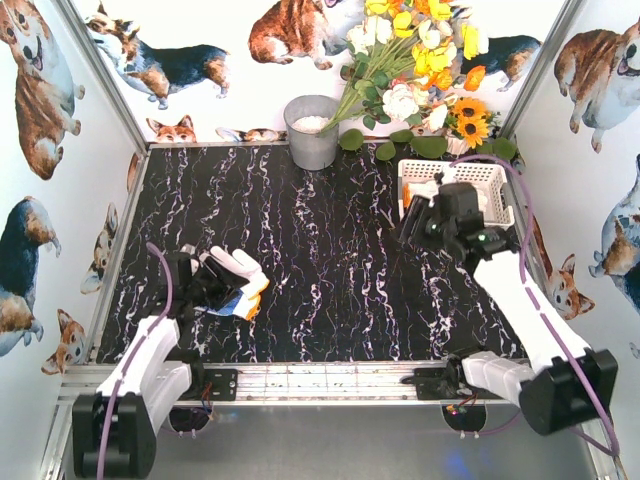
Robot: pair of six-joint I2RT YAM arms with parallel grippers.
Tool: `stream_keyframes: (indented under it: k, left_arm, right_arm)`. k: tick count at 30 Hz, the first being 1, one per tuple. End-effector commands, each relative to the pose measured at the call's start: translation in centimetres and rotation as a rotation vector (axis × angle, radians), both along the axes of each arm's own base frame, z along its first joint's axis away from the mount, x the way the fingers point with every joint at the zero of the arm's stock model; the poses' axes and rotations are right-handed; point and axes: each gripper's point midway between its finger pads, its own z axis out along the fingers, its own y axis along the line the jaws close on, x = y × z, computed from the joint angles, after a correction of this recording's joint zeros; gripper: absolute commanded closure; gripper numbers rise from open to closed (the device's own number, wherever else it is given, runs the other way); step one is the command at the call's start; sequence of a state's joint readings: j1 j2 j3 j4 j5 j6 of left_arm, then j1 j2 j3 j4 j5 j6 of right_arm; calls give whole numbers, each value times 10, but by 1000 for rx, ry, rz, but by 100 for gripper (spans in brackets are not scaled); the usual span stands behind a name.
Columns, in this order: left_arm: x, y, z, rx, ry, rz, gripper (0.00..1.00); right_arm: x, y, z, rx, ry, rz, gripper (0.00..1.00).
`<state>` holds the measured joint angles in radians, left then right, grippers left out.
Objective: Put the gloves into the storage basket
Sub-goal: Adjust the glove in the bin, then pick up the glove from the center of the board.
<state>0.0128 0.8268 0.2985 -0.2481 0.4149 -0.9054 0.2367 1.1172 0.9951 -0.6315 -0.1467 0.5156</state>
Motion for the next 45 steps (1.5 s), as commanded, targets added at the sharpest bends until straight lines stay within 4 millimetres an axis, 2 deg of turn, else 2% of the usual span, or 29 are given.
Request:
stream_keyframes:
  k: [1, 4, 9, 17, 19, 21, 23, 26, 28, 33, 36, 38, 42, 45]
  left_arm:
    - [29, 1, 11, 0, -112, -6, 57]
    - [37, 1, 8, -3, -122, -14, 57]
    - [45, 1, 10, 26, -154, -42, 67]
    - [35, -5, -10, -3, -102, -78, 64]
    - [35, -7, -9, -6, -122, -100, 72]
    - [35, -10, -3, 0, -138, -131, 86]
    - [39, -14, 14, -11, -173, -172, 94]
    - [46, -25, 57, -42, -250, -256, 100]
    - [44, -32, 82, -63, -280, -326, 100]
    - [34, -55, 130, -160, -324, -451, 100]
    - [27, -70, 152, -208, -345, -516, 100]
    - [22, -80, 162, -224, -352, -546, 100]
    - [13, -104, 180, -279, -365, -598, 100]
    - [10, -119, 191, -306, -388, -613, 100]
  right_arm:
    - [-23, 30, 17, 101, -46, 60, 49]
    - [-37, 41, 13, 149, -34, 79, 49]
    - [-52, 41, 3, 149, -1, 82, 49]
    - [-59, 39, -4, 165, 5, 68, 49]
    - [-60, 39, -3, 168, 3, 70, 49]
    - [-60, 41, -1, 176, 0, 81, 49]
    - [-61, 49, 4, 205, -3, 115, 48]
    - [-62, 71, 16, 306, -5, 209, 48]
    - [-64, 87, 24, 402, 0, 260, 46]
    - [-67, 119, 48, 637, -11, 370, 42]
    - [-72, 132, 61, 731, -14, 424, 37]
    - [-74, 140, 68, 779, -7, 455, 30]
    - [-80, 156, 73, 842, 22, 510, 30]
    - [-85, 168, 69, 860, 58, 533, 30]
